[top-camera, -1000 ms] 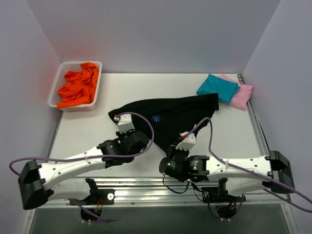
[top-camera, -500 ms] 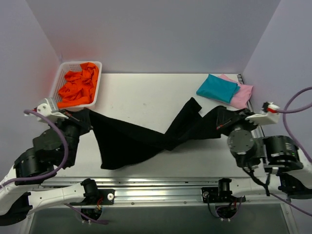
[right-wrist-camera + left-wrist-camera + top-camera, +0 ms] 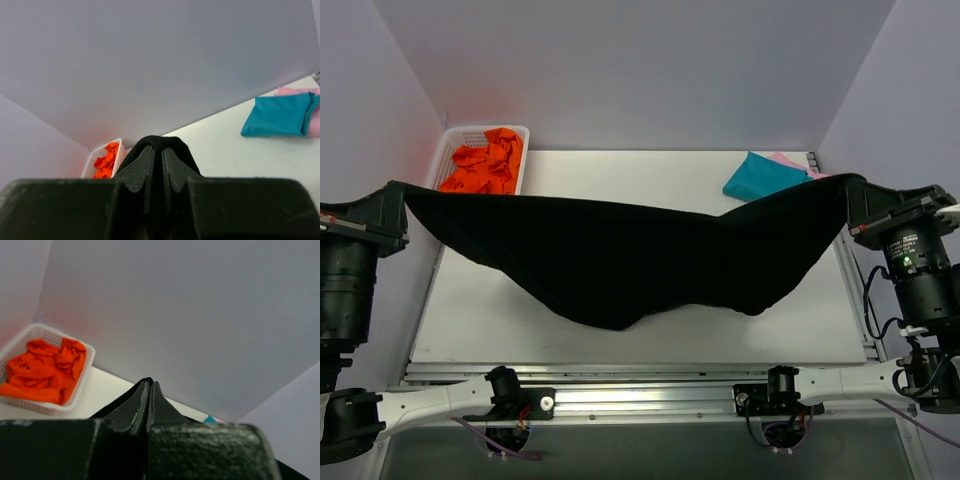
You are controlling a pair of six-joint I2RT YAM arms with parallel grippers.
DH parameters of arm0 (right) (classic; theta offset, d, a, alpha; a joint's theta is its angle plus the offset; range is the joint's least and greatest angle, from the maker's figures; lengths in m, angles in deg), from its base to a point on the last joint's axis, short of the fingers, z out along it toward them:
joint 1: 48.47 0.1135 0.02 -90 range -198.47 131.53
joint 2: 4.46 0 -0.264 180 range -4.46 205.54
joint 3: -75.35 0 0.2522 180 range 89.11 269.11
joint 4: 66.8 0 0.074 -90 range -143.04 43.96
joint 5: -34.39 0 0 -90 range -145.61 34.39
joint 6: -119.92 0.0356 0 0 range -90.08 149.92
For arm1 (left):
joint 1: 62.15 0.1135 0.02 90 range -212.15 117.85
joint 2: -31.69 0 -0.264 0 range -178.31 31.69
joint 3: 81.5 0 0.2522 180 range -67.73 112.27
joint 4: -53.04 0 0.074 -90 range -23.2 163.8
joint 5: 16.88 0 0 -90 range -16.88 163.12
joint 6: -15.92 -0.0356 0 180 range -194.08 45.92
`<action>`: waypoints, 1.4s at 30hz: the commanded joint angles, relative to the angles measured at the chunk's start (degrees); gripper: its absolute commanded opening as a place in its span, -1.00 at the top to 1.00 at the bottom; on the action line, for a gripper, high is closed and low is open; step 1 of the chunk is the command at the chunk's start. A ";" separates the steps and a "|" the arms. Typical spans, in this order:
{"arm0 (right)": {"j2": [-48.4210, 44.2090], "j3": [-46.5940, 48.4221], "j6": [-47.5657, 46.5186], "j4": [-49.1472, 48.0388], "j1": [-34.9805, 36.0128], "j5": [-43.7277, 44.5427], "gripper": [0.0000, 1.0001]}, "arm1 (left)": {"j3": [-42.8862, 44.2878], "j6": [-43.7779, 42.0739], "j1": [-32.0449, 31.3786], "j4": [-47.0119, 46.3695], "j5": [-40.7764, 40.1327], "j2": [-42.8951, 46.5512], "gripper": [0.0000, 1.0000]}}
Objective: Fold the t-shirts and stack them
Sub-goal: Flatten the tshirt out
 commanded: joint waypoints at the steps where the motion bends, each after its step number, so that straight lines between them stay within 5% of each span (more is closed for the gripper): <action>1: 9.64 5.13 -23.09 -21.76 -0.22 -3.42 1.00 | 3.73 -13.55 -0.25 -12.27 1.91 -3.73 0.95; 4: 16.94 12.33 -33.91 -29.67 0.13 -4.56 1.00 | 6.27 -22.51 -0.25 -20.91 3.32 -7.77 0.95; 9: 27.56 24.37 -47.09 -36.97 0.40 -6.14 1.00 | 10.06 -25.63 -0.25 -25.58 7.35 -12.26 0.95; 13: 33.82 25.88 -53.97 -43.75 -0.39 -5.09 1.00 | 9.54 -31.58 -0.25 -32.59 5.25 -16.30 0.95; 15: 37.41 26.50 -50.14 -36.53 -7.02 -5.61 1.00 | 7.08 -32.57 -0.17 -35.23 4.46 -17.89 0.95; 17: 40.40 33.41 -30.58 -21.42 -15.47 -11.56 1.00 | 4.98 -32.66 0.18 -37.44 4.54 -18.76 0.95; 19: 43.40 36.94 -23.68 -11.87 -25.25 -16.06 1.00 | 5.05 -33.53 0.36 -37.45 5.77 -19.03 0.95; 26: 33.32 29.52 -23.04 -17.74 -28.96 -46.32 1.00 | 14.01 -29.15 0.36 -23.14 29.73 -14.12 0.95; 34: 19.25 19.39 -22.60 -16.33 -29.14 -74.33 1.00 | 9.19 -27.12 0.45 -15.73 59.35 -7.44 0.95; 37: 17.13 16.05 -23.65 -19.32 -29.22 -83.65 1.00 | 9.36 -28.35 0.45 -16.26 64.65 -7.17 0.95; 42: 18.53 16.30 -27.16 -23.54 -29.31 -85.69 1.00 | 8.31 -30.98 0.45 -17.92 66.60 -6.12 0.95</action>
